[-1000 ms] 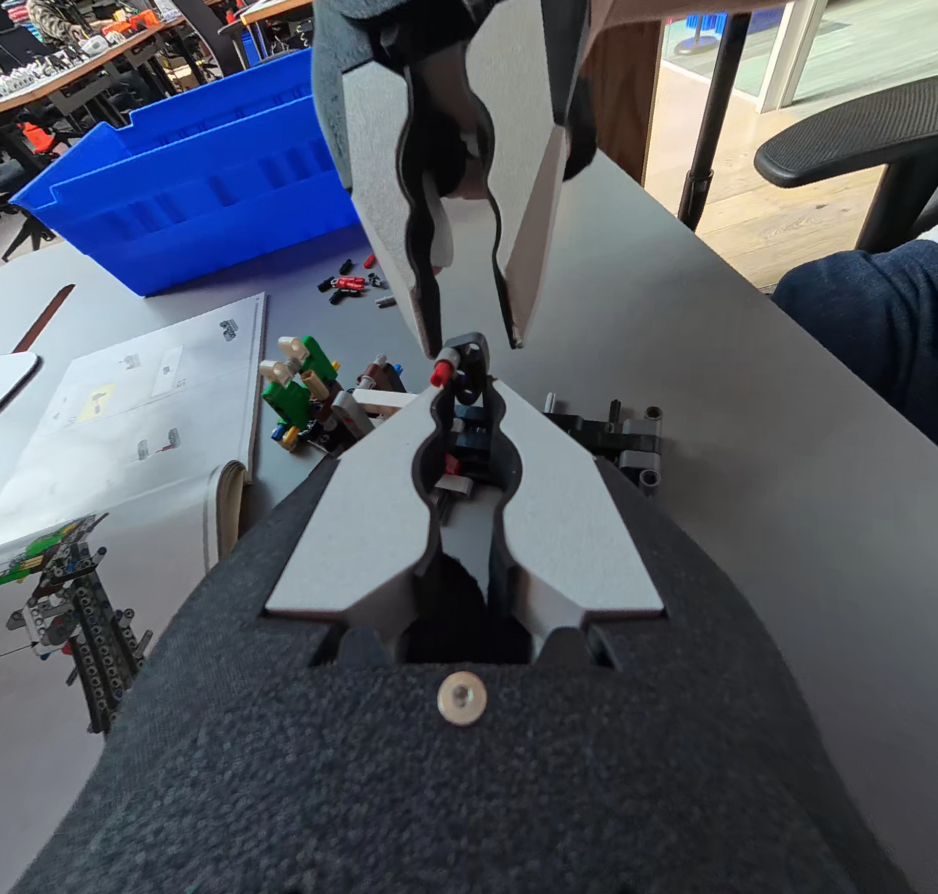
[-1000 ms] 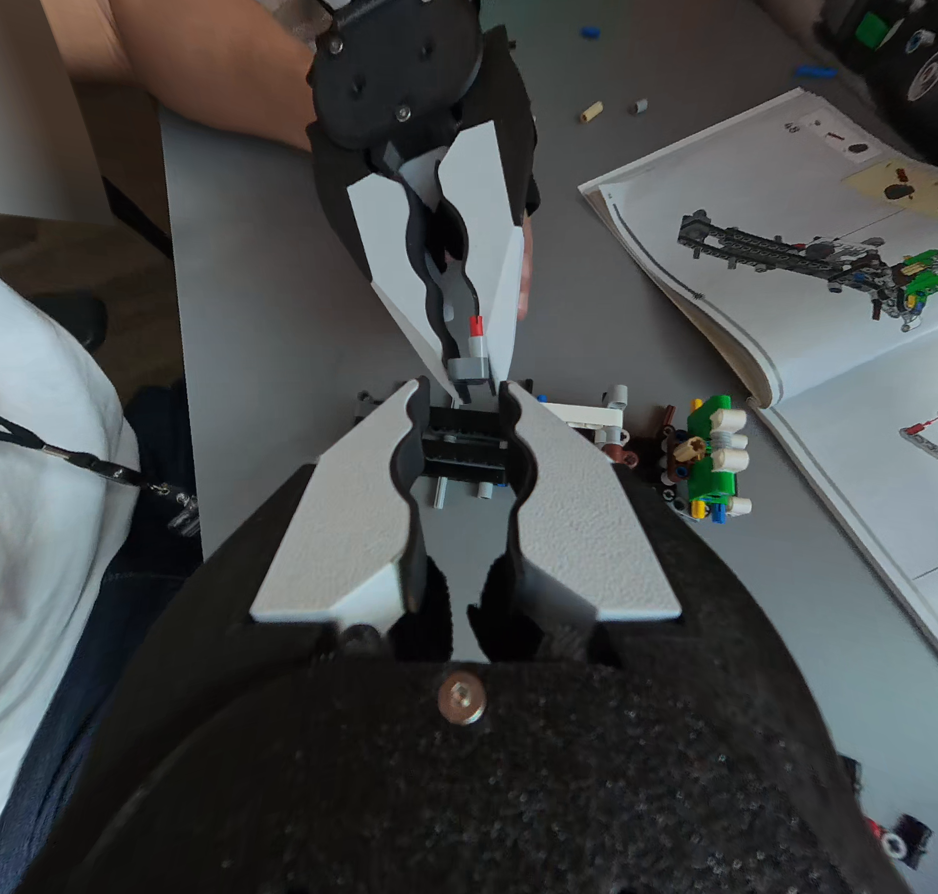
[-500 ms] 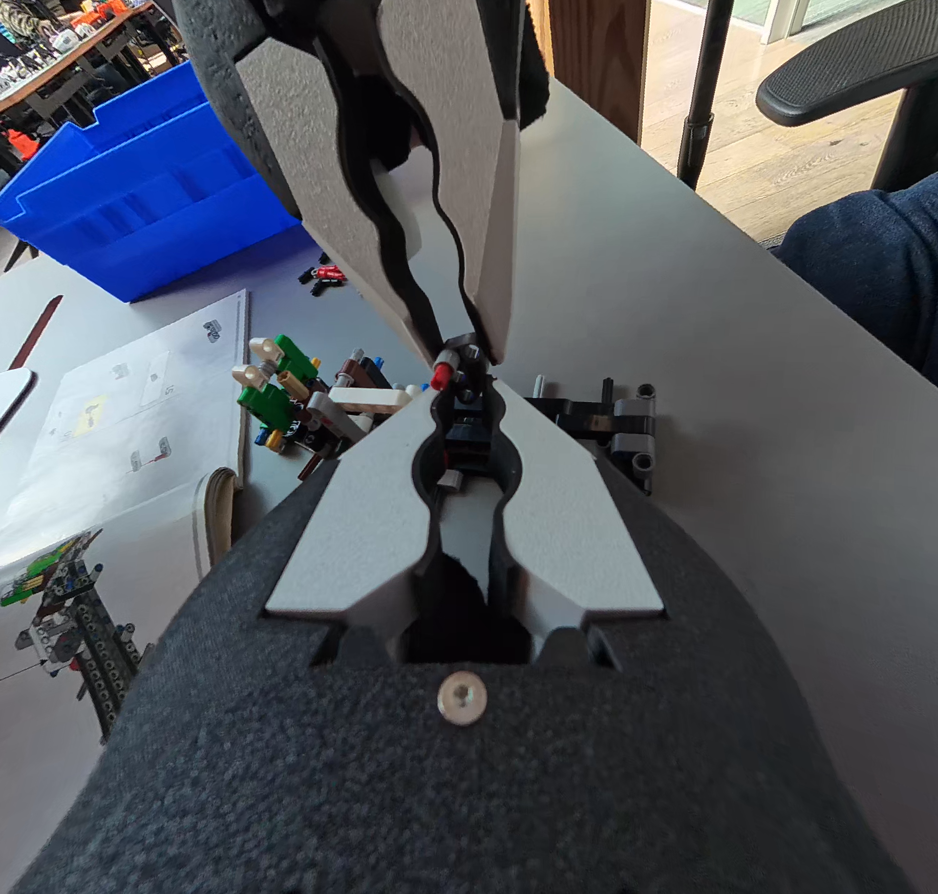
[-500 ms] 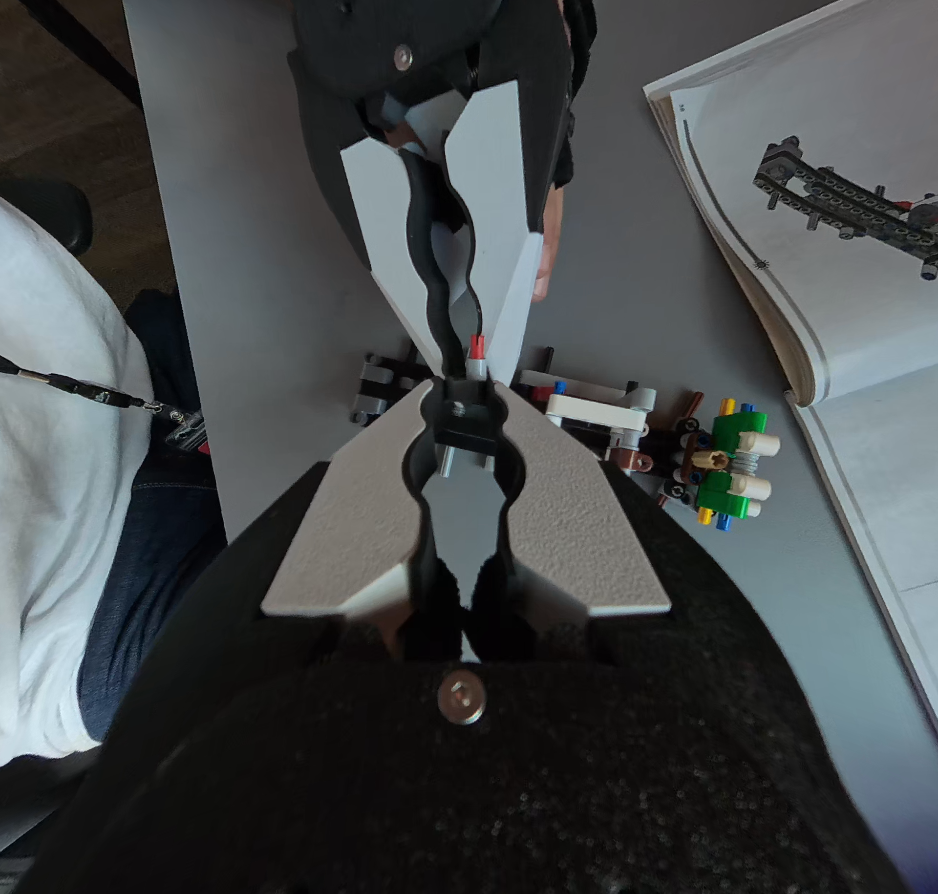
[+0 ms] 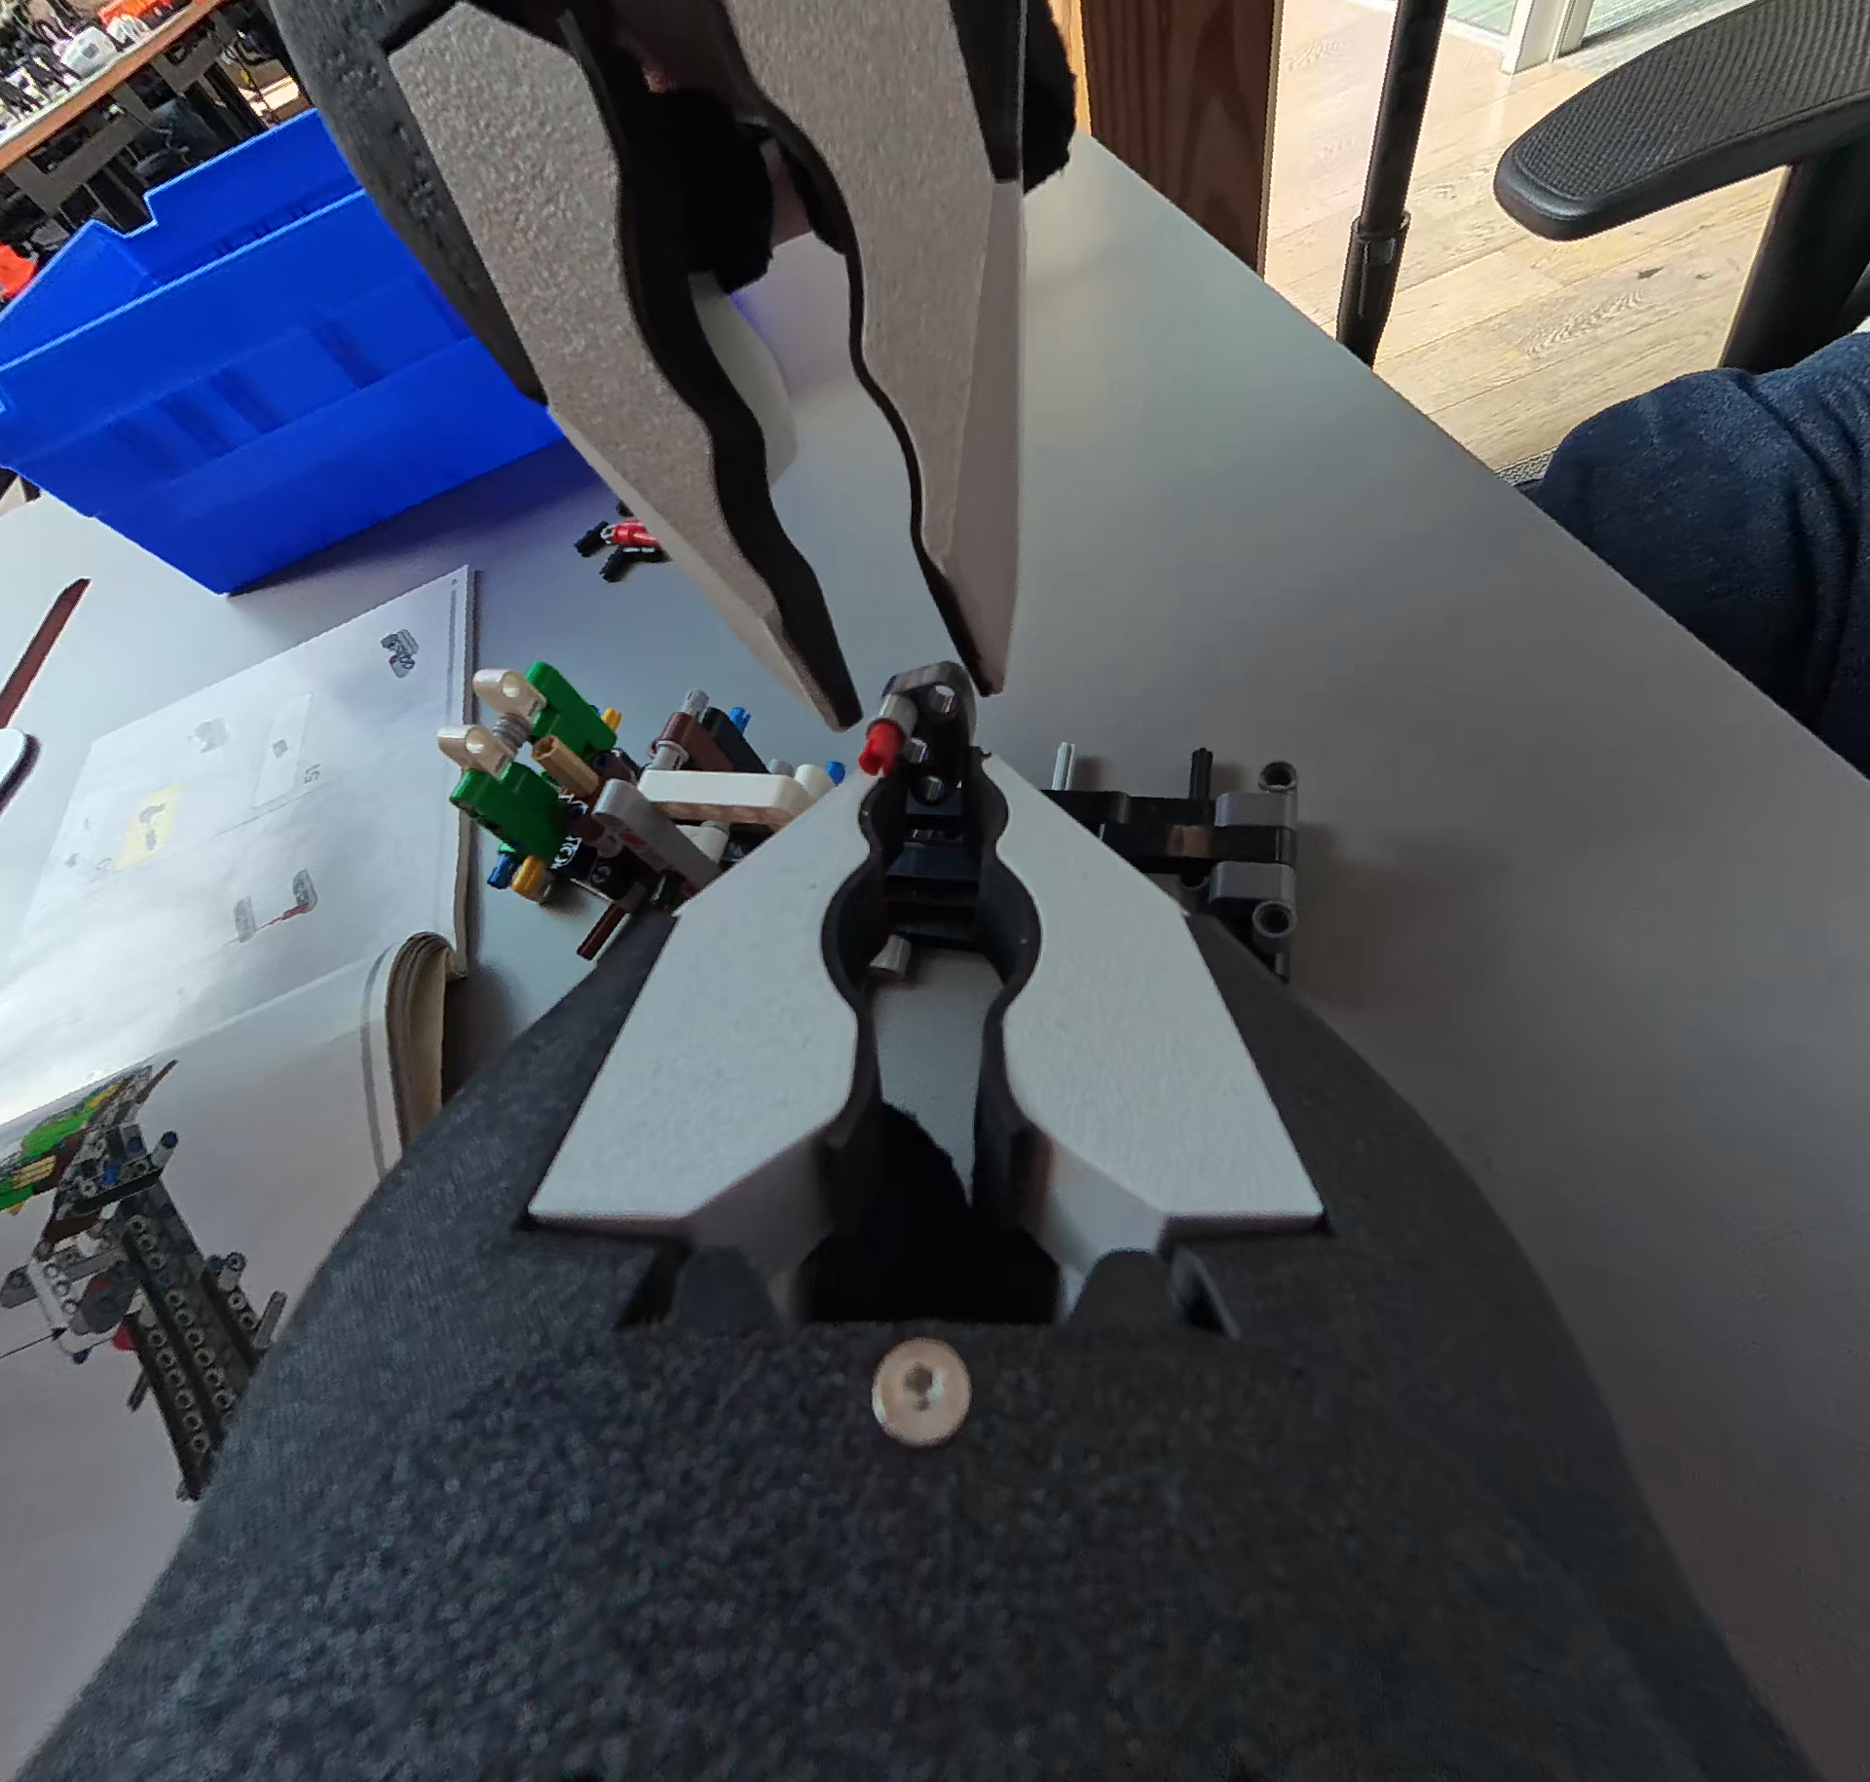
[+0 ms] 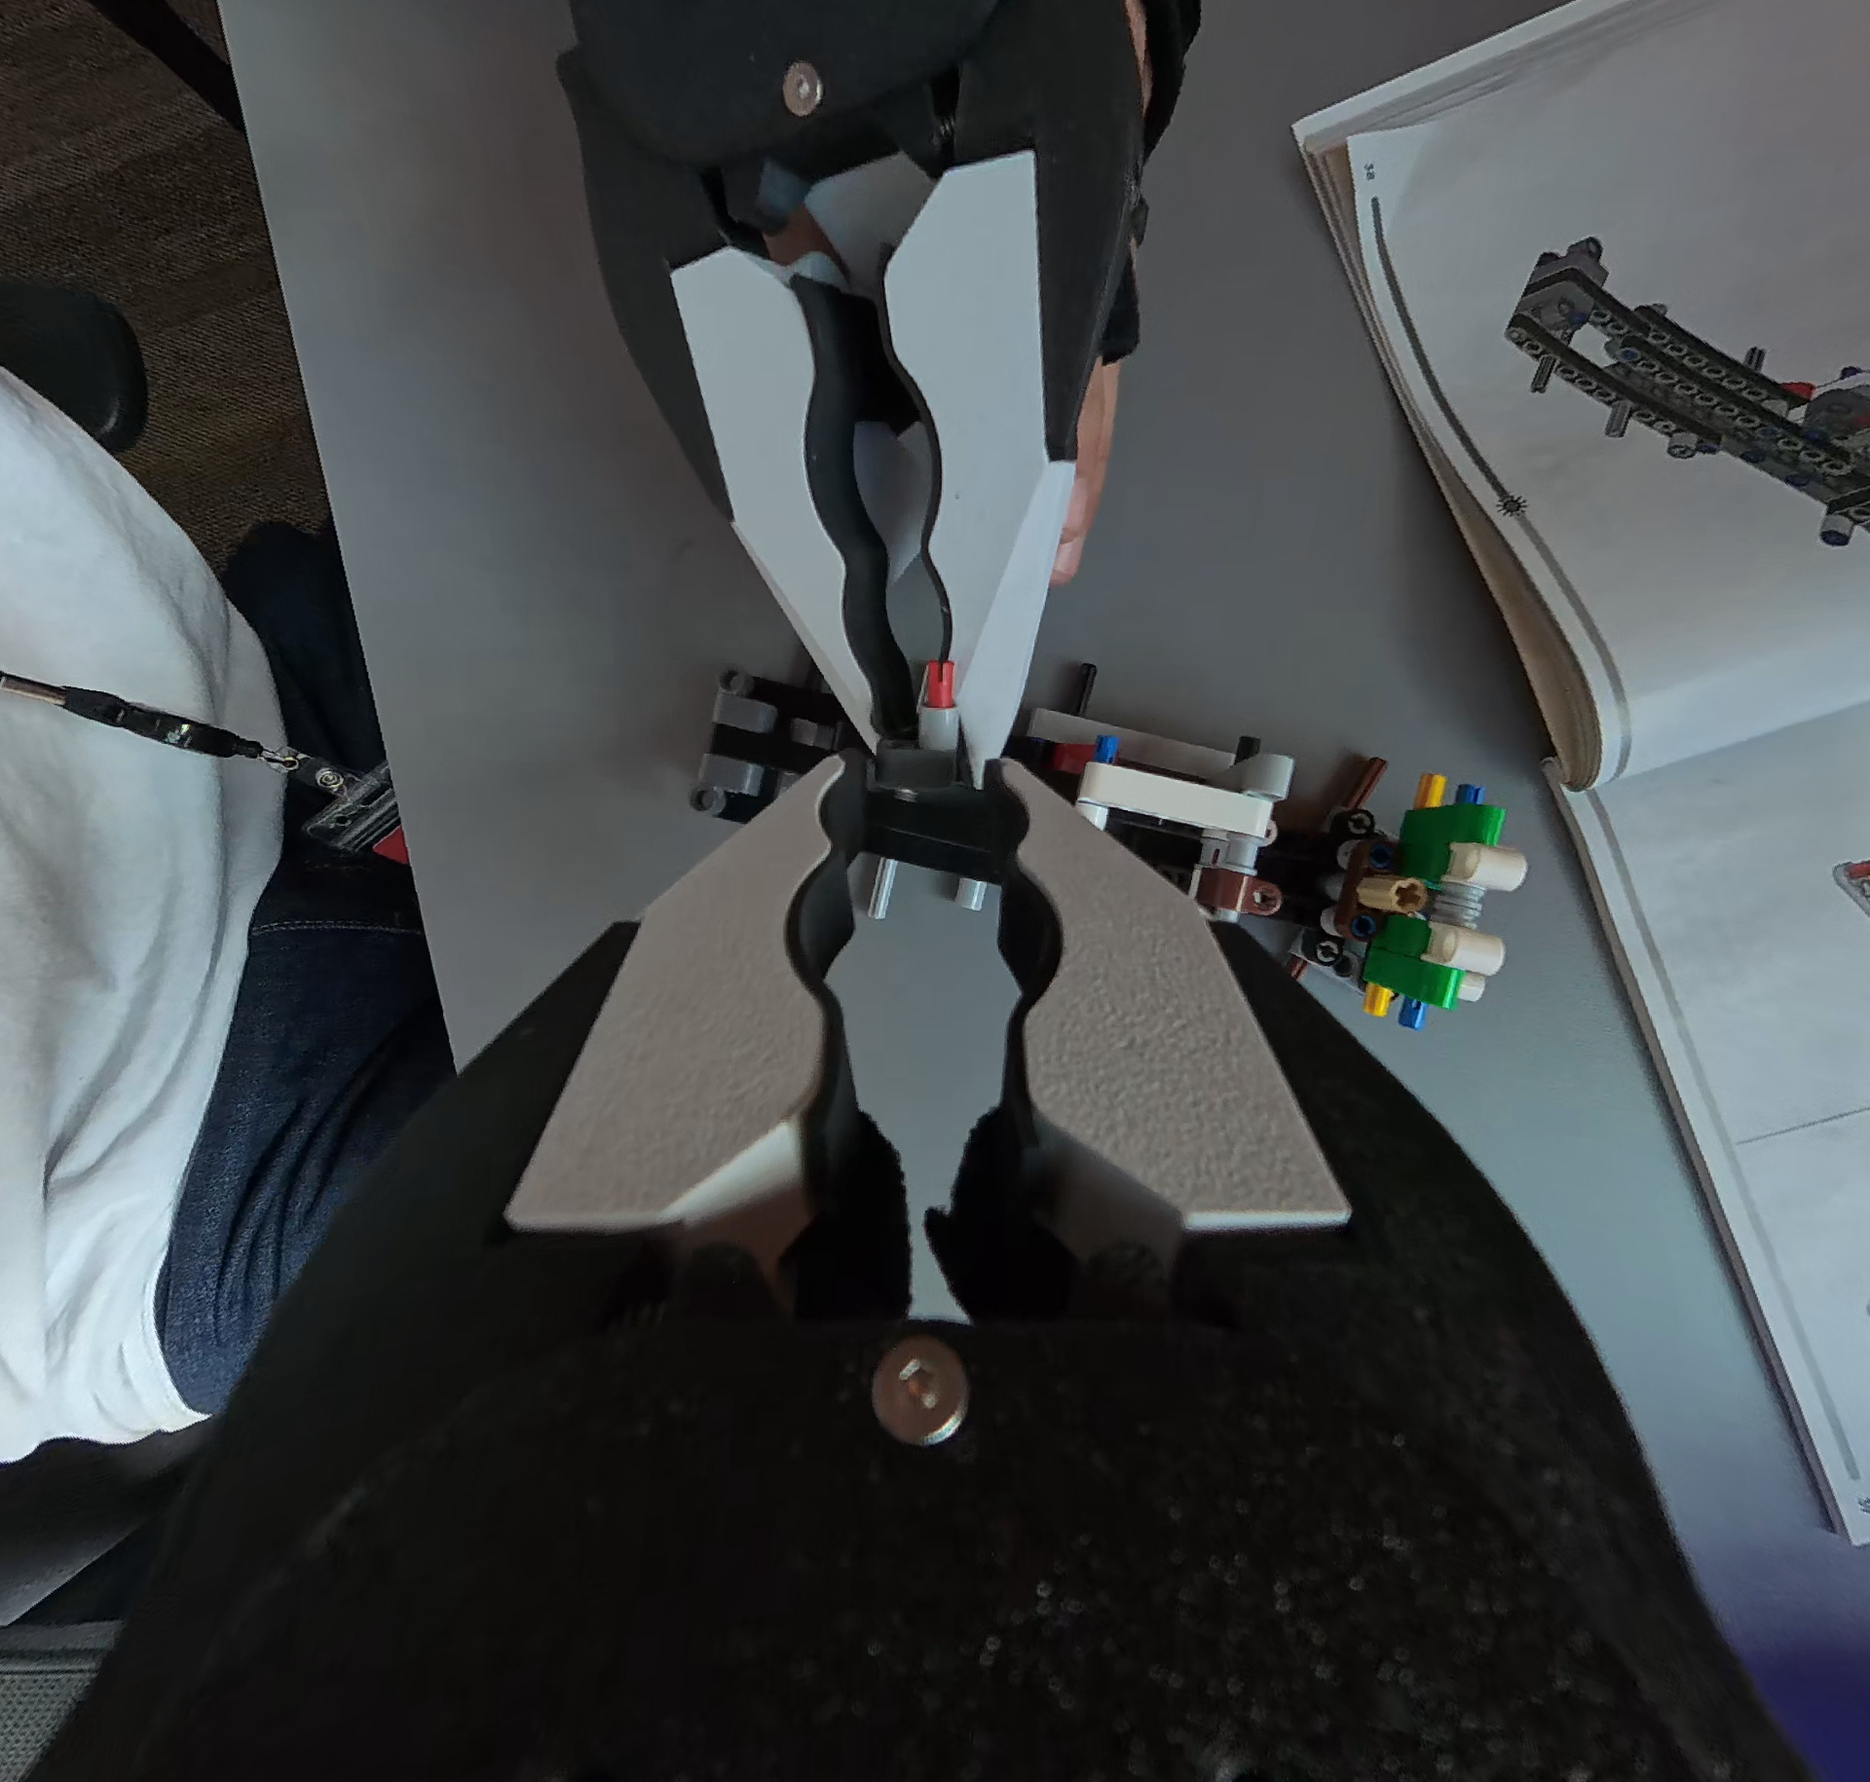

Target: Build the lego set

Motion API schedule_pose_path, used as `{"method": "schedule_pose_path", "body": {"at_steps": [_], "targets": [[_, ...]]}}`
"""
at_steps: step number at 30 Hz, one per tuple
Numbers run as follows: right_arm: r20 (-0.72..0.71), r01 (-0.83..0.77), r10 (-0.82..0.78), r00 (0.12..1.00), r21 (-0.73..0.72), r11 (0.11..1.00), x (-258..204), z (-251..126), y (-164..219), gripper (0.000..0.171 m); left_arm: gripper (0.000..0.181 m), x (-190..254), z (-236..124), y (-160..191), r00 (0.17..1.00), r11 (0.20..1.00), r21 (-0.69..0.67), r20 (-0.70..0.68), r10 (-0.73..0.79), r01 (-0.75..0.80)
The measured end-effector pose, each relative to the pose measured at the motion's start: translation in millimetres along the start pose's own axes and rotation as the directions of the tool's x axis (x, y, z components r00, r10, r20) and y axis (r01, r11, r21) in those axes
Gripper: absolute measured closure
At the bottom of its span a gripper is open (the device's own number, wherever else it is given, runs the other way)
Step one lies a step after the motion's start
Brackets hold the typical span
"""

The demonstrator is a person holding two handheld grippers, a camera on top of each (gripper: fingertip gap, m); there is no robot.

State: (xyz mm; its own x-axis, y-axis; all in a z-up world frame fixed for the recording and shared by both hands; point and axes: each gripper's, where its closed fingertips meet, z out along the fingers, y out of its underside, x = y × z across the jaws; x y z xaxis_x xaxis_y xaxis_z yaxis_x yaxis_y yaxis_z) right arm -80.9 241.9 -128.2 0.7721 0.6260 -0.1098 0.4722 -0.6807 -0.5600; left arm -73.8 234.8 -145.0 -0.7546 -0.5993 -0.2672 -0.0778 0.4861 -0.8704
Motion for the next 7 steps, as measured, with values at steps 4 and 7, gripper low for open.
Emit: {"method": "schedule_pose_path", "body": {"at_steps": [4, 7], "targets": [[0.005, 0.018, -0.018, 1.000, -0.018, 1.000, -2.0, 2.8, -1.4, 0.156, 0.172, -0.1, -0.1, -0.1, 1.000, 1.000, 0.001, 0.000, -0.002, 0.002], [-0.021, 0.046, -0.047, 0.999, -0.042, 0.998, 0.0, 3.5, -0.6, 0.157, 0.172, -1.8, 0.6, 1.2, 1.000, 1.000, -0.008, 0.014, -0.001, 0.001]]}}
